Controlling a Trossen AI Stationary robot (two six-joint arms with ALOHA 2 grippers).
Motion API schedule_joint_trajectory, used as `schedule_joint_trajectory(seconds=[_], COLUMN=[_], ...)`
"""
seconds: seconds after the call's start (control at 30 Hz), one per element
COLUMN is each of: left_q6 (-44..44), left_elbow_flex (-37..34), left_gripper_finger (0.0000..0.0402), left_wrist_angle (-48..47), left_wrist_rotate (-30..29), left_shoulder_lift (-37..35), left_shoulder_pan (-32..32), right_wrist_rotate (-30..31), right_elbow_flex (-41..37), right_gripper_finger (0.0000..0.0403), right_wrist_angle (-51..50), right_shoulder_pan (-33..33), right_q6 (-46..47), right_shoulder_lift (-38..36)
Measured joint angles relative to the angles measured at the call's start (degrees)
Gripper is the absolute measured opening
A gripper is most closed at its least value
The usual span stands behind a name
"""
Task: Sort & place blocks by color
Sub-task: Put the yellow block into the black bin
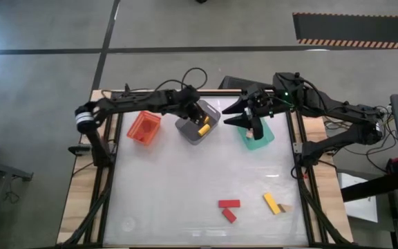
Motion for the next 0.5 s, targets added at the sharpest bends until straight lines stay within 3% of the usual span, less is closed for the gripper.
schedule_joint_trajectory(seconds=[0.5], left_q6=[1.52], left_elbow_flex=[-0.75], left_gripper_finger=[0.0115], left_wrist_angle=[-2.87], left_wrist_rotate=[0.08], left_shoulder_lift=[6.49], left_shoulder_pan=[0.23], right_wrist_rotate=[2.8], right_elbow_flex=[-0.04], right_gripper_finger=[0.0178], right_wrist_angle=[-2.66], right_shoulder_pan=[0.0], right_q6=[-0.07], right_shoulder_lift=[0.02])
